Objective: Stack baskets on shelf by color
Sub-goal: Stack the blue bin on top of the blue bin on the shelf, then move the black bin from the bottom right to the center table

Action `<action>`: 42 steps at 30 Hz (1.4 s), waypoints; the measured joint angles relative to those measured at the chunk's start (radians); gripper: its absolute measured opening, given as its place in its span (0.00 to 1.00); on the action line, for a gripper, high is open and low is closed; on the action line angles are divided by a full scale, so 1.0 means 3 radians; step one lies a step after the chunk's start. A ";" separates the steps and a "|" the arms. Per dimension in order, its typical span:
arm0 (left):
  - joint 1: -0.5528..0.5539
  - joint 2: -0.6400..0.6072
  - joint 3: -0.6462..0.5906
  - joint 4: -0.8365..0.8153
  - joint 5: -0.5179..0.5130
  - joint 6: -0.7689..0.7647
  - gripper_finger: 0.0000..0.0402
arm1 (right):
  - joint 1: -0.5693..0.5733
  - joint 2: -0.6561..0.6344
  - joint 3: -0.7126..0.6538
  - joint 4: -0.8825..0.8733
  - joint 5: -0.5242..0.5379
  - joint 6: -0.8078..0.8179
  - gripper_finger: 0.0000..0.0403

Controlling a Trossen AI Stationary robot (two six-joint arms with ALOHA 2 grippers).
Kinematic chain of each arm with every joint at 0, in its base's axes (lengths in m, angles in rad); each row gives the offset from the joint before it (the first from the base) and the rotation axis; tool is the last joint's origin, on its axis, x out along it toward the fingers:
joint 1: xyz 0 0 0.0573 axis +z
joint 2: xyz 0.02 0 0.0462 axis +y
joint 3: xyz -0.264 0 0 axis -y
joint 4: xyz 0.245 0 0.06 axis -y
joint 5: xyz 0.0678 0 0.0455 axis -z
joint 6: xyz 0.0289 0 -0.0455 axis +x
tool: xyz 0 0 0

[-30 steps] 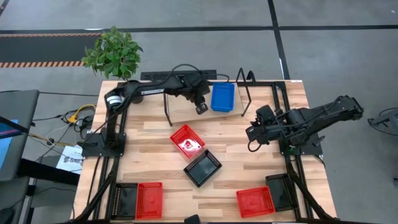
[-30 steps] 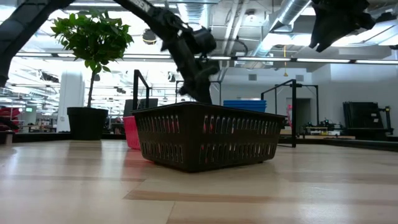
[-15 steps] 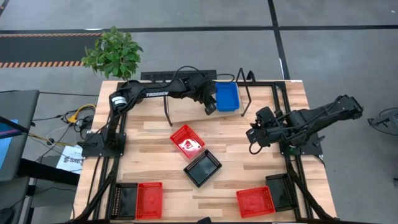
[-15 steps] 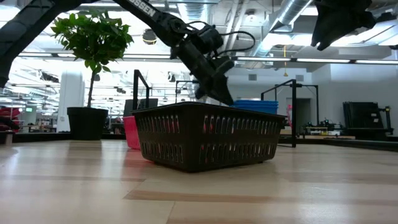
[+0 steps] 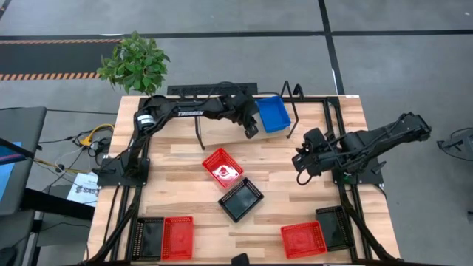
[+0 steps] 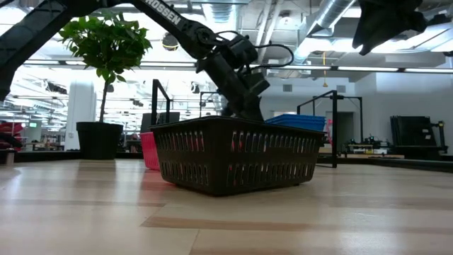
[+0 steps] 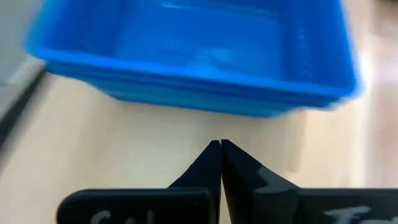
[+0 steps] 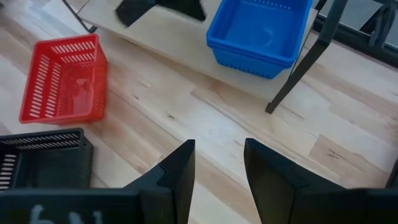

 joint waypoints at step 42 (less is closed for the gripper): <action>-0.0057 -0.1201 -0.0002 -0.0846 0.0759 0.0491 0.00 | 0.0235 0.0001 -0.0246 -0.0045 -0.0933 0.0596 0.40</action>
